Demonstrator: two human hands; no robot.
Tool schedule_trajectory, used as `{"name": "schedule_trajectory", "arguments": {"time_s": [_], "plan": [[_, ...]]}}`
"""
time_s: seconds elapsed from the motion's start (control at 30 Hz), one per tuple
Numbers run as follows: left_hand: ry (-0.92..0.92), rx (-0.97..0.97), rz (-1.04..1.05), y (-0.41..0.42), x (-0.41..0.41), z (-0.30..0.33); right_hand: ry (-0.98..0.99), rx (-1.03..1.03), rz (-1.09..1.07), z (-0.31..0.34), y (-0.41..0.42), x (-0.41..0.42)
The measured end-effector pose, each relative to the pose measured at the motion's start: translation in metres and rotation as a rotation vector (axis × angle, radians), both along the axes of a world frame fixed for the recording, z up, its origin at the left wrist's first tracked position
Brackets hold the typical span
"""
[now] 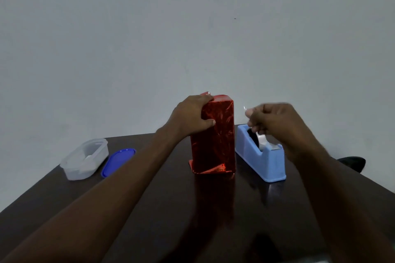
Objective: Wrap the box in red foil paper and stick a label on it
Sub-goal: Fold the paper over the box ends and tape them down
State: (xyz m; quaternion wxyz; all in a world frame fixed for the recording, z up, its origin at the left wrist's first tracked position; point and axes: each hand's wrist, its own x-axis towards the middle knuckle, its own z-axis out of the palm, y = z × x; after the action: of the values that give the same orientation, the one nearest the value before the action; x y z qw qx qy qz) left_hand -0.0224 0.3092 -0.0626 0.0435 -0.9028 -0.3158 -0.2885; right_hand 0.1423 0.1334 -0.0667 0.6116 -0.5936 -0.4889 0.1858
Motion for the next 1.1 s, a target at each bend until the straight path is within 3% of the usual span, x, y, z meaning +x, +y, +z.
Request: {"name": "schedule_trajectory", "arguments": {"time_s": [0.1, 0.3, 0.6, 0.9, 1.1], "plan": [[0.002, 0.005, -0.002, 0.000, 0.001, 0.000, -0.065, -0.008, 0.033, 0.038, 0.030, -0.001], [-0.015, 0.009, -0.012, -0.001, 0.000, 0.000, -0.237, -0.262, 0.035, 0.081, 0.089, 0.006], [-0.017, 0.052, -0.018, -0.002, 0.000, 0.000, -0.427, -0.447, -0.019, 0.097, 0.119, 0.003], [0.016, 0.052, -0.002, -0.006, 0.000, 0.003, -0.482, -0.504, -0.055, 0.099, 0.124, -0.004], [0.017, 0.040, -0.012, -0.008, -0.001, 0.005, -0.732, -0.530, -0.237, 0.083, 0.136, -0.008]]}}
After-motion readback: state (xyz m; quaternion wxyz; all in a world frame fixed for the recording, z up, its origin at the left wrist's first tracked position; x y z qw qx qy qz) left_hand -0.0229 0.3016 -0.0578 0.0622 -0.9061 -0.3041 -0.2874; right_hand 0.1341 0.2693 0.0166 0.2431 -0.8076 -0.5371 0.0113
